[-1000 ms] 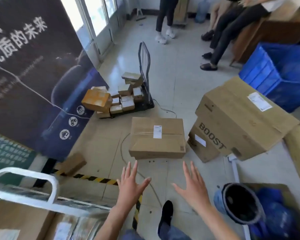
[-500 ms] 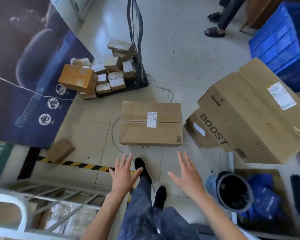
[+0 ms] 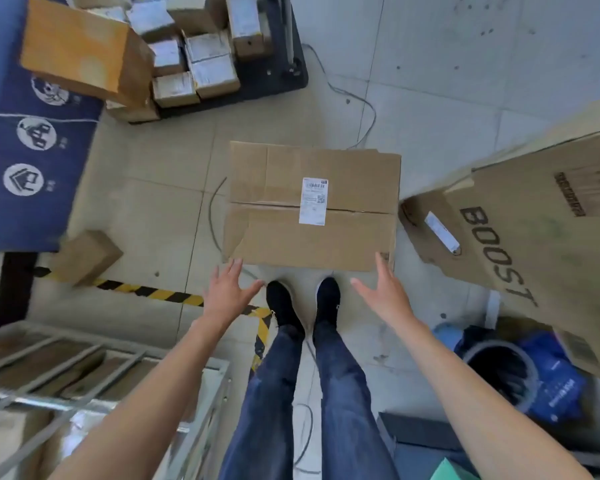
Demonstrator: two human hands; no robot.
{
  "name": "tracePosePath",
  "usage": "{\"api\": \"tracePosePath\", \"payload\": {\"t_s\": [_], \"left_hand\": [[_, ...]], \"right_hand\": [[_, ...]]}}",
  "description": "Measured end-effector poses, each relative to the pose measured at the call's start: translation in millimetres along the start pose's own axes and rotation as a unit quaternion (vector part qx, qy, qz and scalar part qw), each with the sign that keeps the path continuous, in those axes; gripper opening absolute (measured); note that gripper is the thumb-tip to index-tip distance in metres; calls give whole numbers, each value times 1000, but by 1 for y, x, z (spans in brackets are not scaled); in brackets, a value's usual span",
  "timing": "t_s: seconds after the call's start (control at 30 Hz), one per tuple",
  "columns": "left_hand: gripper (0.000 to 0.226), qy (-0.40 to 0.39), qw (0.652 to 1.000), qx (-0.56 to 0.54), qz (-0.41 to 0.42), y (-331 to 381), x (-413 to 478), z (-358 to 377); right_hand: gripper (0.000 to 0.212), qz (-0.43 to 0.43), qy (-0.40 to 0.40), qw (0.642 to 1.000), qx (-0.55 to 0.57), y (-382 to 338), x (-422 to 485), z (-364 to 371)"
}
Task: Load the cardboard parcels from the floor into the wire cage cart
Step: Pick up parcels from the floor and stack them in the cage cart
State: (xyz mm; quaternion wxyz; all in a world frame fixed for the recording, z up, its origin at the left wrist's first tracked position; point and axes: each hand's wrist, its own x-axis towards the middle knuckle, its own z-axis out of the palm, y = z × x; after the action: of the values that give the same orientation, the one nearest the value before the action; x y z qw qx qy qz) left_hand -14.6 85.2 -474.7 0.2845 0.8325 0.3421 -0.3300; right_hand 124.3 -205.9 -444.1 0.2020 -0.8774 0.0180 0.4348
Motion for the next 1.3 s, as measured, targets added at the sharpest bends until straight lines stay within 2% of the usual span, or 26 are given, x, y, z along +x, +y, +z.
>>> {"api": "tracePosePath", "payload": {"t_s": [0.1,0.23,0.3,0.4,0.57,0.67,0.73,0.9,1.03,1.13,1.3], "left_hand": [[93,5,994,-96,-44,-13,60,16],[105,42,971,-217,-91,-31,130,37],[109,46,957,-262,-114,-40,156,46],[99,31,945,-309,-98,-59,188,58],[99,18,925,-364,-105,-77,210,70],[76,27,919,-385,-85,-77,205,70],[66,43,911,-404,-70,-72,194,64],[61,78,887,-450,-74,-48,131,17],[60,132,869,-470,-84,-32,49,-49],[67,182,855,-479,-82,-24,-23,-110],[60,282,814,-505,-59,-15,-145,-192]], "right_hand": [[97,31,16,999,16,19,67,8],[106,78,32,996,13,54,140,19],[113,106,35,992,51,71,167,25],[122,136,45,983,114,92,195,39],[131,179,105,957,204,113,214,60],[118,185,93,957,201,116,218,55],[112,181,103,958,196,108,216,41],[108,143,130,959,207,65,173,-13],[121,91,134,962,218,8,102,-72],[131,36,139,967,212,-41,40,-116],[119,-89,140,965,205,-120,-52,-174]]}}
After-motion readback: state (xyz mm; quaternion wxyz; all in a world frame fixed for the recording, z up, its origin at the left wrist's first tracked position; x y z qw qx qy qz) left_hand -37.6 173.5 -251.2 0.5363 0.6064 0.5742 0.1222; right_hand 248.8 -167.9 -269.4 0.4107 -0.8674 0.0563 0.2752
